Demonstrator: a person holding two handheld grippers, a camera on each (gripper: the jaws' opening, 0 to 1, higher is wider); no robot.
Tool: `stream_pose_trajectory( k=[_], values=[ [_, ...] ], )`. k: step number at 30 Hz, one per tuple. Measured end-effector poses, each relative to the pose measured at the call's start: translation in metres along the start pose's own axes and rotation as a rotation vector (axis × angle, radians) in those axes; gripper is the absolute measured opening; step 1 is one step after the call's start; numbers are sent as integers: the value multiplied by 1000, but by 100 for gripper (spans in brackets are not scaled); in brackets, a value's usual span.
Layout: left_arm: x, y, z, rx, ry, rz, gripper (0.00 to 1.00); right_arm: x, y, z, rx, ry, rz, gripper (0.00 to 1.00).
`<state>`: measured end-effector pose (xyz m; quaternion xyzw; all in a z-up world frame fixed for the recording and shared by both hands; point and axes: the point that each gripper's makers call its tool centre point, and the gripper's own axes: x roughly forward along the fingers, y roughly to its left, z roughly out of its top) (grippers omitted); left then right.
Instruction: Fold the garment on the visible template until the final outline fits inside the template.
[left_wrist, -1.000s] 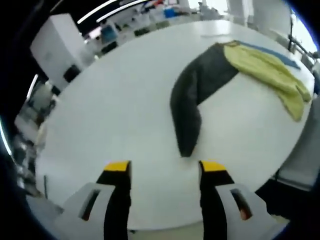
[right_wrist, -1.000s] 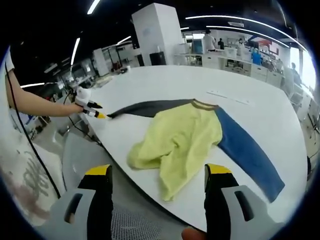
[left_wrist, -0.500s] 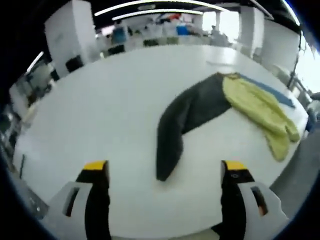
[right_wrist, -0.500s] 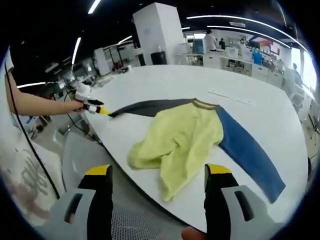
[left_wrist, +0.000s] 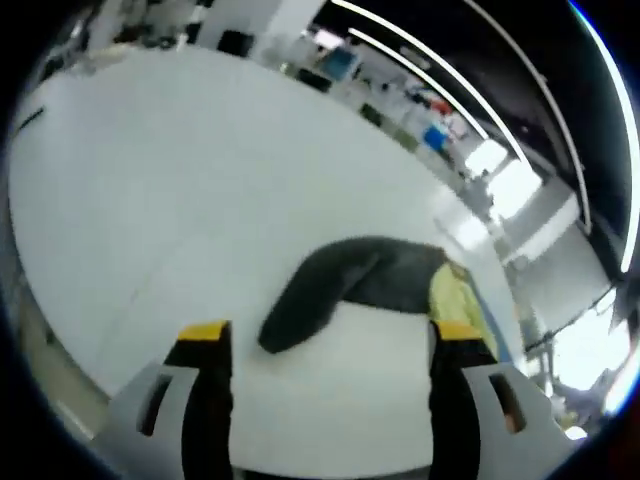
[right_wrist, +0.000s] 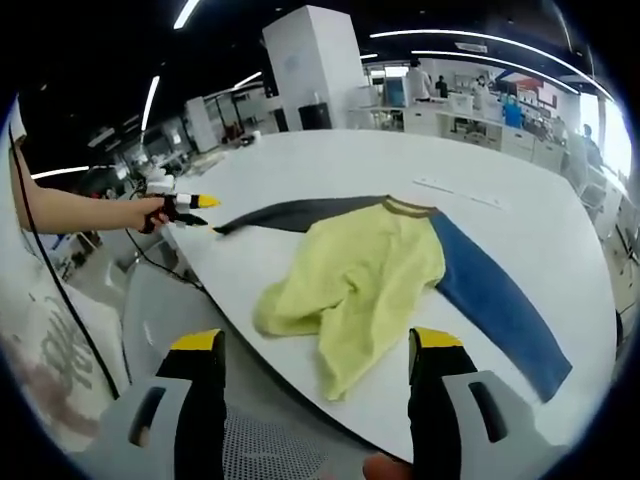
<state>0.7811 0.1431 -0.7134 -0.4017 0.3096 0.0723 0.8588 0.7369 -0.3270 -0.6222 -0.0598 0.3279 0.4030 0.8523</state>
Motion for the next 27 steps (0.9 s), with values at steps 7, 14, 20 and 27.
stream_pose_trajectory(
  k=[7, 14, 20, 27],
  values=[
    [-6, -17, -18, -312, -18, -50, 72, -2, -4, 5, -13, -17, -17, 73],
    [-1, -16, -26, -453, -14, -86, 69, -3, -6, 7, -26, -24, -26, 72],
    [3, -18, -15, -576, -72, -132, 64, -3, -6, 6, -28, -18, -26, 72],
    [9, -18, -18, -593, -65, -120, 64, -4, -7, 6, -33, -16, -35, 72]
  ],
)
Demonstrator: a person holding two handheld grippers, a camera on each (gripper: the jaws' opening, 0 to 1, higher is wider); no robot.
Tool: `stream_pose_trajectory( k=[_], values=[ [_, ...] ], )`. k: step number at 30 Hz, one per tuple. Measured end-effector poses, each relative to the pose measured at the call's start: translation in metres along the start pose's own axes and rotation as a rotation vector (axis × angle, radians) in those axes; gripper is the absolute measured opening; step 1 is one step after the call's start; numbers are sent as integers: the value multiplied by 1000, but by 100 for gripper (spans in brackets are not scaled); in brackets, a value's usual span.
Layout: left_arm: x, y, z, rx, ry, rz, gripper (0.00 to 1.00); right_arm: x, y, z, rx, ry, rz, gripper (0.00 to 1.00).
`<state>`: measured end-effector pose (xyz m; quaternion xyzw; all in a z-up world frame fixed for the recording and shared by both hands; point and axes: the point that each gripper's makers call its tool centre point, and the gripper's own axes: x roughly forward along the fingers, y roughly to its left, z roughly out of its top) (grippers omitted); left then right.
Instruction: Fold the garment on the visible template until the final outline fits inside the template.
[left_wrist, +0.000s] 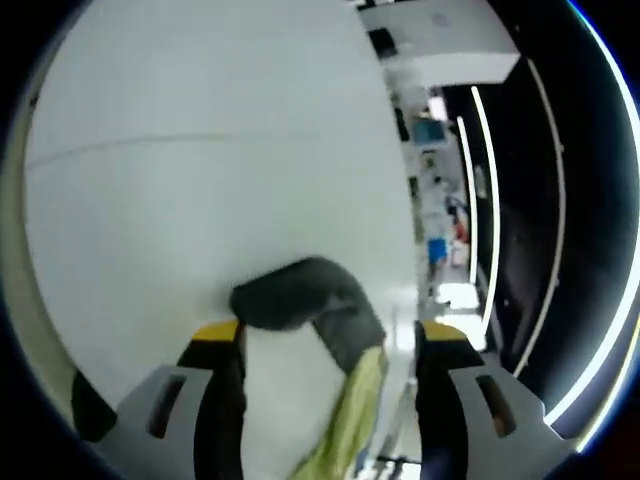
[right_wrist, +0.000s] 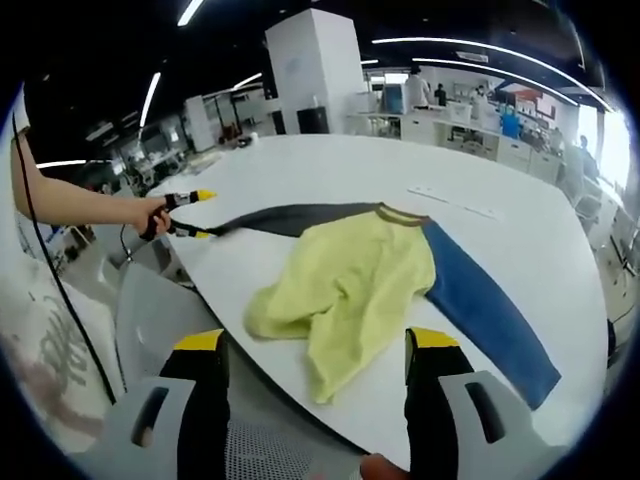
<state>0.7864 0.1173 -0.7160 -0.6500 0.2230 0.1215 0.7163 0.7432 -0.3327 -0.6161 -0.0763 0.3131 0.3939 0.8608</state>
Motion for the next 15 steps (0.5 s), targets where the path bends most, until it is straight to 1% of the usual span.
stream_pose_trajectory(
  k=[6, 7, 9, 10, 11, 13, 15],
  values=[
    [0, 5, -2, -13, -5, 11, 62, -1, -1, 3, -5, -3, -8, 71],
    [6, 10, 6, -23, -4, 18, 61, -1, -1, 3, -8, -2, -9, 71],
    [9, 14, 13, -33, -16, 25, 58, 0, 0, 4, -16, 1, -8, 71],
    [9, 15, 15, -36, -20, 29, 56, 0, 0, 4, -23, 3, -9, 71],
    [12, 21, 19, -35, -23, 37, 52, 0, 1, 5, -36, 6, -11, 71],
    [14, 25, 21, -28, -26, 45, 45, 0, 1, 6, -44, 9, -11, 71],
    [14, 29, 25, -18, -39, 70, 40, 0, 1, 7, -48, 6, -10, 71]
  ],
)
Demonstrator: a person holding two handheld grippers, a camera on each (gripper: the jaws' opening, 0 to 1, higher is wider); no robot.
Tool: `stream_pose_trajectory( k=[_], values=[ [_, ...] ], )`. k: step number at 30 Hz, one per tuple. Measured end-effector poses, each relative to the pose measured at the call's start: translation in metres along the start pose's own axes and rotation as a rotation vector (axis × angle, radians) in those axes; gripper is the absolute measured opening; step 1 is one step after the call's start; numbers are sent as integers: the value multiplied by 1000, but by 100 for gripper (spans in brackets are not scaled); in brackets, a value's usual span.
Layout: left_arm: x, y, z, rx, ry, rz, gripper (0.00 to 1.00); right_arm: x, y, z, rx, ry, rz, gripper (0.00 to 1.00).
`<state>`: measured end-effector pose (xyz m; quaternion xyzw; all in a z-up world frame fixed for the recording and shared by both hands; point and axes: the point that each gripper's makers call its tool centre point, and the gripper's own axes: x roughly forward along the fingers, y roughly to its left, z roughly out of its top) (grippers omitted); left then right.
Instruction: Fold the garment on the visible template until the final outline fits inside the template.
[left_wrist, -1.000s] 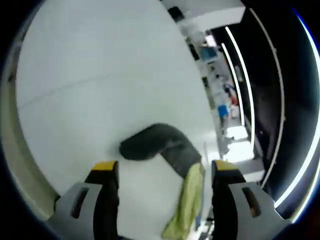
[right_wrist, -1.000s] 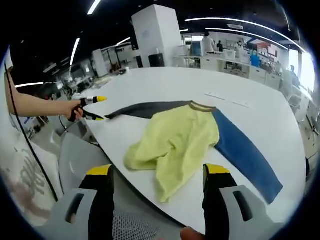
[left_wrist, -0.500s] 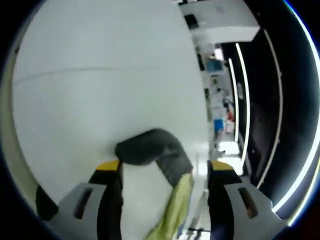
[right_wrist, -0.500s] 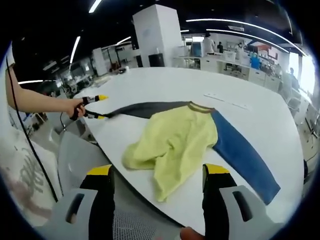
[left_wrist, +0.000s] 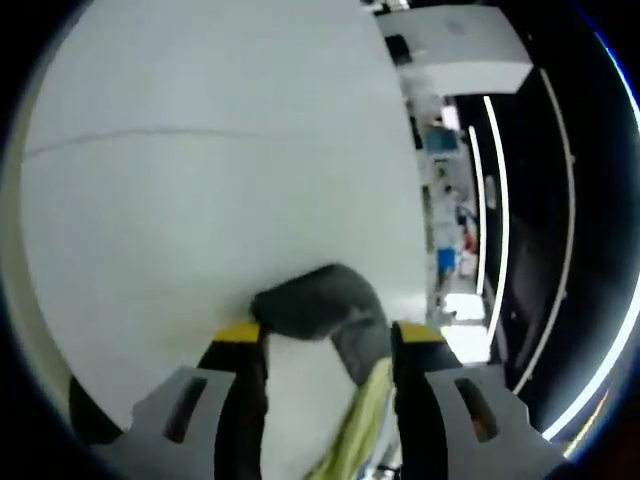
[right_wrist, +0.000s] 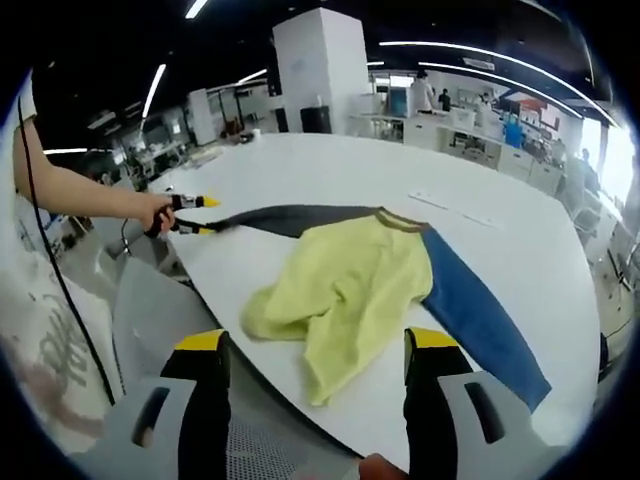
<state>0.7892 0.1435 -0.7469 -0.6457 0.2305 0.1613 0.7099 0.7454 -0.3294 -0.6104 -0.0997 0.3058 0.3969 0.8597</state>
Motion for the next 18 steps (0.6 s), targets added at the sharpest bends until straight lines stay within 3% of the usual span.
stream_pose_trajectory(
  k=[5, 11, 18],
  values=[
    [6, 8, 7, -33, -29, 18, 25, 0, 0, 1, -1, -1, -1, 71],
    [7, 18, 23, -13, -80, 63, 1, -1, -1, 1, 1, 0, -5, 70],
    [8, 17, 18, 7, -92, 74, 0, 1, 3, 0, 1, 5, 0, 71]
  ],
)
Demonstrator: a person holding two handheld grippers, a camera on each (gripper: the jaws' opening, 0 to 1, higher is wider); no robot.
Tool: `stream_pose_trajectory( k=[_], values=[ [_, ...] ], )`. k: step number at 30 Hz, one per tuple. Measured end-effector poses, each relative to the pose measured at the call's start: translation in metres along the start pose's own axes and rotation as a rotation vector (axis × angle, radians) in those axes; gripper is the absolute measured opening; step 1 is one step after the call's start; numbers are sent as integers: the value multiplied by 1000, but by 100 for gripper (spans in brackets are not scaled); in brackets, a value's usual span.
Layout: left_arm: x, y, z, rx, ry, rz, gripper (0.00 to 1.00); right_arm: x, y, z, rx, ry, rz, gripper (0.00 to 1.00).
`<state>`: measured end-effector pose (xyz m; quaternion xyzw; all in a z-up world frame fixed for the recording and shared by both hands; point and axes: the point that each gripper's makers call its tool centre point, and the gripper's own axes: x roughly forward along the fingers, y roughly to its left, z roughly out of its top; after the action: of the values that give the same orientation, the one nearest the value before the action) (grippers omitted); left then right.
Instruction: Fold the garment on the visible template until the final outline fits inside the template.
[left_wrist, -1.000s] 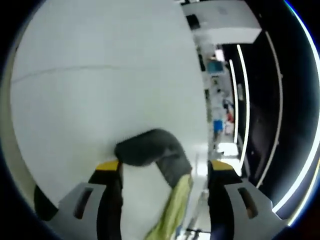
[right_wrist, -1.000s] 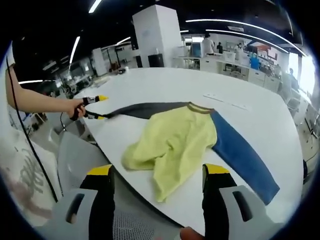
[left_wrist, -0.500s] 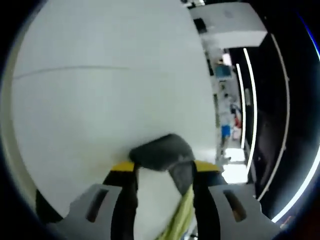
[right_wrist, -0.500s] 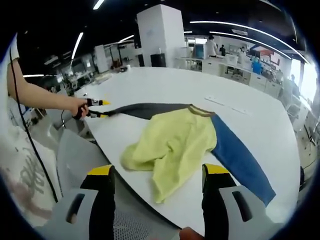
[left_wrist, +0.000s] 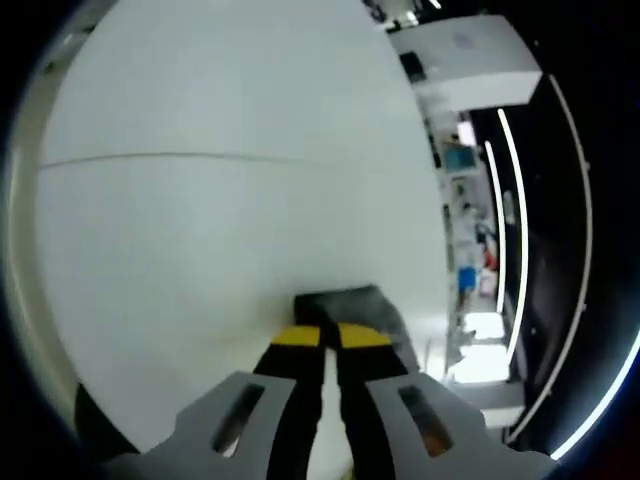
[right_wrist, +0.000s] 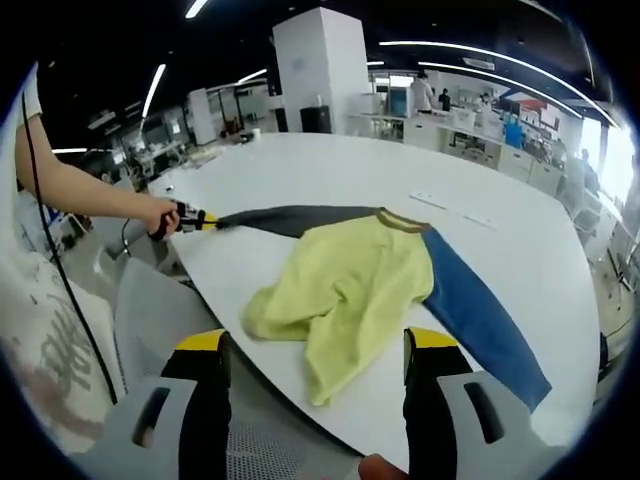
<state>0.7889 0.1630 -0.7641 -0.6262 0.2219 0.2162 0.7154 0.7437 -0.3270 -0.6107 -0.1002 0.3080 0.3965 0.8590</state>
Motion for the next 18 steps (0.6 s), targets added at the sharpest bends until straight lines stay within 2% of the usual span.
stream_pose_trajectory(
  k=[3, 6, 9, 11, 13, 15, 17, 18],
  values=[
    [-2, -7, 7, 39, -36, -4, 0, 1, 2, 0, -2, 1, 3, 71],
    [1, -11, 12, 107, -41, -15, 0, 1, 2, -1, -3, 3, 4, 71],
    [-2, -25, 19, 140, -49, -31, 0, 2, 2, -4, -2, 12, 5, 71],
    [-7, -36, 25, 184, -75, -41, 0, 2, 2, -5, 1, 12, 5, 71],
    [-7, -46, 33, 267, -96, -56, 0, 2, 2, -5, 3, 10, 5, 71],
    [-8, -56, 34, 324, -92, -62, 0, 2, 3, -6, 6, 11, 5, 71],
    [-5, -64, 37, 352, -103, -85, 0, 2, 3, -7, 8, 12, 5, 71],
    [-7, -76, 40, 390, -123, -128, 0, 2, 3, -7, 9, 12, 5, 71]
  ],
)
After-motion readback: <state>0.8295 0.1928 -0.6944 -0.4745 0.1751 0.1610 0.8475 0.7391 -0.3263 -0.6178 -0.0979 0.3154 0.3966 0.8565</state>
